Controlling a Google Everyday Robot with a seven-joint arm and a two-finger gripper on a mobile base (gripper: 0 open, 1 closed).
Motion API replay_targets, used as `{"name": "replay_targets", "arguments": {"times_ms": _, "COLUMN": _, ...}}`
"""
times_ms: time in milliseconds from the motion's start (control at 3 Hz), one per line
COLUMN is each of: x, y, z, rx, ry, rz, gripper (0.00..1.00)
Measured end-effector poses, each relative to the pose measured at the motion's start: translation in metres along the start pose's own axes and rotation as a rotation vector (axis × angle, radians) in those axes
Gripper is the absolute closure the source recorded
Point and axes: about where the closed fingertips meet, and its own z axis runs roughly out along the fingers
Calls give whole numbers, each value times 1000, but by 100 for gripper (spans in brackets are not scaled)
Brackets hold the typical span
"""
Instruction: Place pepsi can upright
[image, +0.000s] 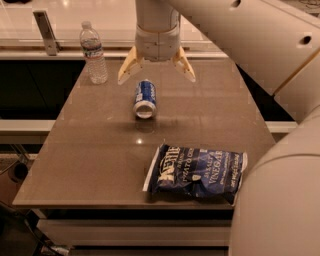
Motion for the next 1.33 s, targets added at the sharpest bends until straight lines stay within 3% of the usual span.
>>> {"name": "replay_targets", "arguments": {"times_ms": 667, "x": -21, "y": 6, "z": 34, "rx": -23, "ry": 62, "rz": 44, "gripper": 0}}
{"name": "replay_targets", "arguments": {"times_ms": 1333, "x": -38, "y": 21, "z": 54, "rx": -38, "ry": 79, "rz": 5, "gripper": 0}}
